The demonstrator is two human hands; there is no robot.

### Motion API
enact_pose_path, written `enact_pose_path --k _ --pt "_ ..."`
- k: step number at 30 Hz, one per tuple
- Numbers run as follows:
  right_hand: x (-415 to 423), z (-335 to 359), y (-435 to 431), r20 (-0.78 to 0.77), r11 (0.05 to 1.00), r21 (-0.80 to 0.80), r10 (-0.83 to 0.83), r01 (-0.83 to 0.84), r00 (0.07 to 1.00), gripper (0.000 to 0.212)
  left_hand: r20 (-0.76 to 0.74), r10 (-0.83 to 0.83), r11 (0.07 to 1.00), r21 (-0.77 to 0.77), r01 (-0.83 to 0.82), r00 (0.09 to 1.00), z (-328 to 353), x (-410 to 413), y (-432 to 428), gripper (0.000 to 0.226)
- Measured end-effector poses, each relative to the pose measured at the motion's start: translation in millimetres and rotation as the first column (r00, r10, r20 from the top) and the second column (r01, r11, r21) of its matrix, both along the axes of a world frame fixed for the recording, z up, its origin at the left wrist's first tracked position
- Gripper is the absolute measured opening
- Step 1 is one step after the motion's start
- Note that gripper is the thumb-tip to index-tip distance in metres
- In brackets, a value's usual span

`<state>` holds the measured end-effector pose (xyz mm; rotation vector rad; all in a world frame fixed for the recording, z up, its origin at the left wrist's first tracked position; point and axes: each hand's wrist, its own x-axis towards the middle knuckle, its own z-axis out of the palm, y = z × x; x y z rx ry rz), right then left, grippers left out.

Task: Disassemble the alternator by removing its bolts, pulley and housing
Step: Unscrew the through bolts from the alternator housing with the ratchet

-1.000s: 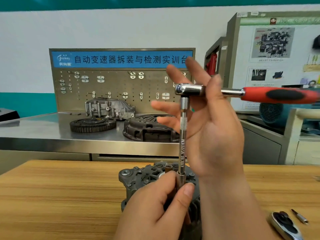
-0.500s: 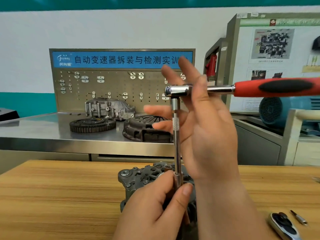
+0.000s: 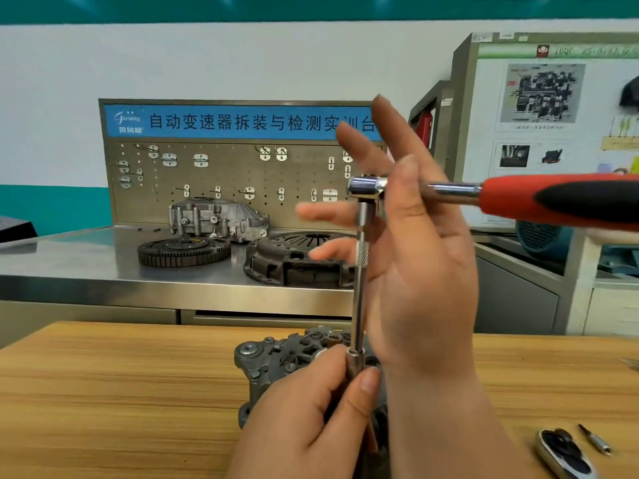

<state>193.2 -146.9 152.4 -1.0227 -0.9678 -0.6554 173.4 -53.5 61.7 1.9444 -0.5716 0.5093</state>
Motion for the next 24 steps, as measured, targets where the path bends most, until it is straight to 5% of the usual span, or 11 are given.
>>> enact_pose_path --k 3,5,12,19,24 --pt "4.0 -1.9 -1.1 -0.166 0.967 0.0 0.25 -0.253 0.954 0.05 0.01 -0.006 1.0 -0.007 0.006 1.0 0.2 -1.9 0.3 0.058" --pt "4.8 -2.5 -2.4 -0.227 0.962 -0.027 0.26 -0.273 0.939 0.063 0.007 -0.011 1.0 0.026 0.011 1.0 0.4 -2.1 0.6 0.057" --pt "1.0 -1.8 -0.5 0.047 0.99 0.018 -0.139 0.138 0.989 0.026 0.004 0.052 0.992 0.113 -0.052 0.999 4.1 -0.5 -0.4 0.051" --pt "7.7 -2.6 -4.3 -0.227 0.973 -0.02 0.218 -0.228 0.949 0.061 0.054 -0.001 0.999 0.05 -0.001 0.999 1.0 0.1 2.1 0.056" --pt "3.9 -2.1 0.4 0.006 0.991 -0.092 -0.095 0.095 0.995 0.034 0.035 0.029 0.996 0.082 -0.032 0.999 3.3 -0.6 1.1 0.052"
